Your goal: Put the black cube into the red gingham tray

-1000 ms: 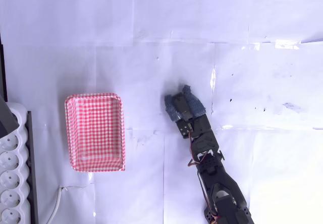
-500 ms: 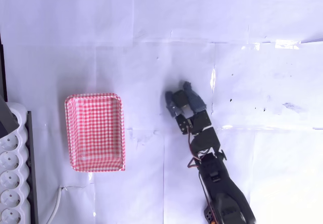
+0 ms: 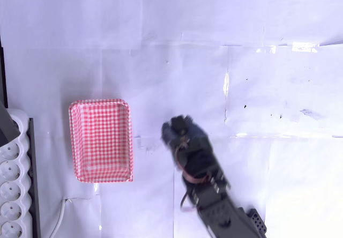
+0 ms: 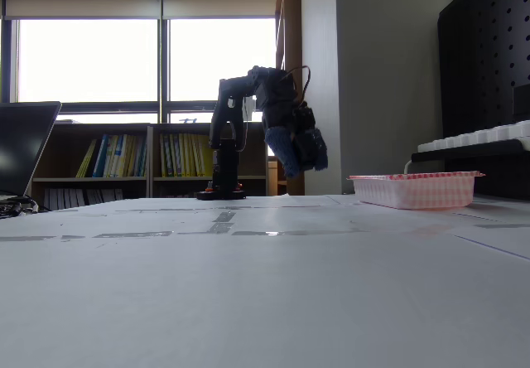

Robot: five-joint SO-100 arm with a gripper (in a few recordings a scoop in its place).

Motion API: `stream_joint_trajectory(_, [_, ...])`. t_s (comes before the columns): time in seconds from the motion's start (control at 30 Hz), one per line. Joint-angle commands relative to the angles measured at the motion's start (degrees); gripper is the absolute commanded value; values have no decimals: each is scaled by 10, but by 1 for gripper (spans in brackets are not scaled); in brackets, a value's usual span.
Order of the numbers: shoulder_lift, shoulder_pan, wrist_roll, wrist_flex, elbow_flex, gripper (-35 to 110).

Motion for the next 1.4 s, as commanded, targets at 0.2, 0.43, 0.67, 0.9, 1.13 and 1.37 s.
stream_joint_trajectory(0.2, [207,-156,-50,115,452,0])
stream_joint_trajectory(0.43, [306,-194,-19,7,461,1])
stream_joint_trajectory(0.67, [362,-219,-4,-73,463,8])
stream_joint_trajectory(0.9, [389,-221,18,-101,471,19])
stream_joint_trajectory(1.13, [396,-209,60,-120,491,34])
stream_joint_trajectory(1.37, [381,-197,79,-107,505,36])
